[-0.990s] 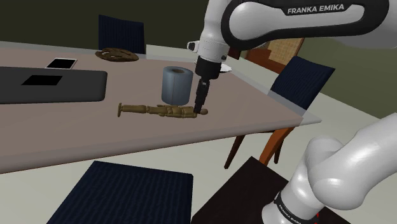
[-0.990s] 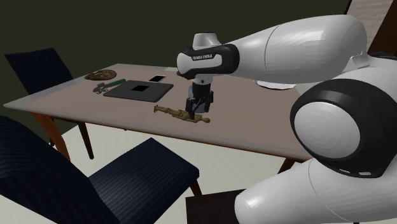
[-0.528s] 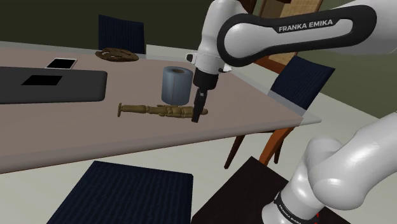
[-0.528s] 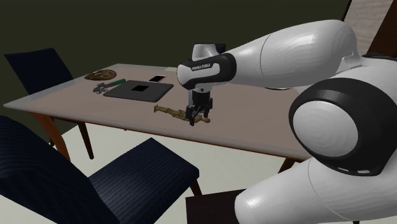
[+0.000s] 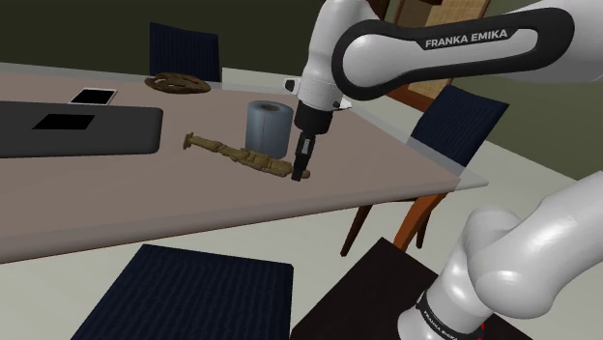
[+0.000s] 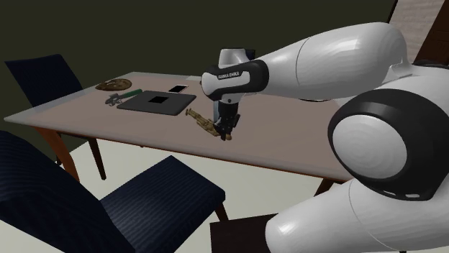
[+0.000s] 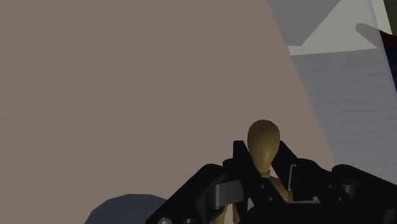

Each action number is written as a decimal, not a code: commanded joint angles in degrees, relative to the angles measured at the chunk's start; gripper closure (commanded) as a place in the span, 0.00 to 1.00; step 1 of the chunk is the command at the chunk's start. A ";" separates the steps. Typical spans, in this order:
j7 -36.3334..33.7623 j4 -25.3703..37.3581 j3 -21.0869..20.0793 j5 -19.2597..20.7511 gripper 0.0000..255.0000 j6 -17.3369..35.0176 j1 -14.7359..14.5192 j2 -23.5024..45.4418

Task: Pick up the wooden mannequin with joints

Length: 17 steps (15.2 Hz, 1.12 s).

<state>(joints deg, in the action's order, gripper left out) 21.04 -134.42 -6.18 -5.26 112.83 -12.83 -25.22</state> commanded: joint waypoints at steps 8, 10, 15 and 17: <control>-0.21 4.17 0.00 -0.10 1.00 -5.21 -0.25 -0.01; -0.28 5.65 0.06 -0.04 1.00 -6.76 -0.22 -0.08; -0.46 9.53 0.20 0.11 1.00 -10.60 -0.16 -0.05; -0.54 11.15 0.25 0.17 1.00 -12.12 -0.13 0.05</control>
<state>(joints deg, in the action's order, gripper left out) 20.62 -124.07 -5.90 -5.09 101.51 -12.95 -25.16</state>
